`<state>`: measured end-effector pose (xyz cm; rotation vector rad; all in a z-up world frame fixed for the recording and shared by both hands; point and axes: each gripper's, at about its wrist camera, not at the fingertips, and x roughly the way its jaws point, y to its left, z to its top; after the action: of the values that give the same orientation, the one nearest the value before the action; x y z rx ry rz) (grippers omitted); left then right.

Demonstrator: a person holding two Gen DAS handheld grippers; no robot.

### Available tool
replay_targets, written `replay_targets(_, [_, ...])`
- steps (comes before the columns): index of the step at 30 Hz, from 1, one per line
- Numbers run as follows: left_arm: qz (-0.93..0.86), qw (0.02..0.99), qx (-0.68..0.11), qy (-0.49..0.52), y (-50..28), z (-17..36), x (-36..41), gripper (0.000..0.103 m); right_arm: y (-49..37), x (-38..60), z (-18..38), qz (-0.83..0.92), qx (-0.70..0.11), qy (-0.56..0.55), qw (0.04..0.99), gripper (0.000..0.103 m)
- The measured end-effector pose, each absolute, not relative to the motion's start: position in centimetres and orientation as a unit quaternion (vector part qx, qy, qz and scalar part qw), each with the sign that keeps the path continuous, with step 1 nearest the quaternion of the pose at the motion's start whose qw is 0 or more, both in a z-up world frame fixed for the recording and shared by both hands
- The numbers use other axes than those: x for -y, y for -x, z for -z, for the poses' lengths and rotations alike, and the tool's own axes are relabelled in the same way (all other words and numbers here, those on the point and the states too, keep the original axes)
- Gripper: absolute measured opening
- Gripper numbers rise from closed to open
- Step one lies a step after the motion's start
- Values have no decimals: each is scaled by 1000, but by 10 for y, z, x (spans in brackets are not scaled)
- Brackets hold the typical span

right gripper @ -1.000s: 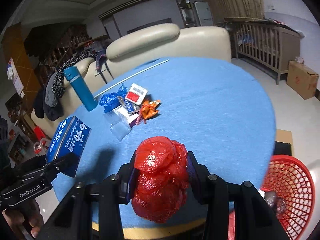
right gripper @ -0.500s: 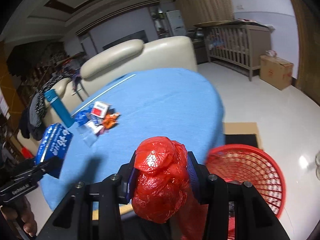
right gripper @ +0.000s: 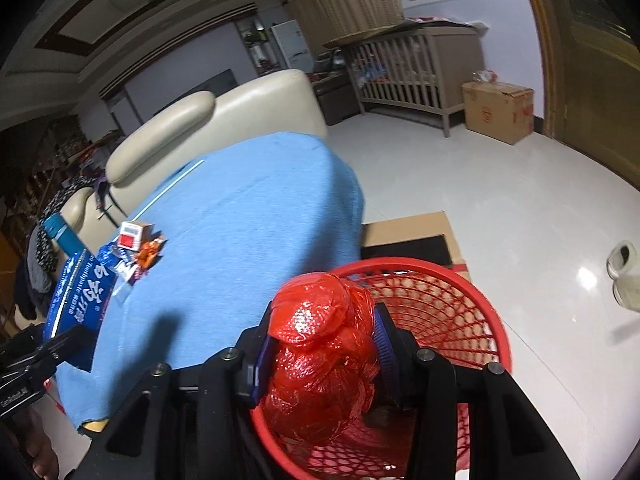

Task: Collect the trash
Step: 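Carry the red bag over the red basket and open the right tool, then drop the blue toothpaste box into the red basket by opening the left tool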

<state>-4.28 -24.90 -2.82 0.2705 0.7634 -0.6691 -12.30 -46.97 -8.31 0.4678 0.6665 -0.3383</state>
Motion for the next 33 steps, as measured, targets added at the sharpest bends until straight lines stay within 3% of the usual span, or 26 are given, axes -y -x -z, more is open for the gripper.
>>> replay_targets(18, [389,823,-369,-188,69,43,334,58,147,510,118,199,-335,-270,881,48])
replay_targets(27, [404,808,-376,-208,76,53,360,58,155,522,123,200,-329,-288,877,59])
replay_targets(33, [409,801,-379,-218,80,57,370,58,163,530,117,208,-311,-297,878,59])
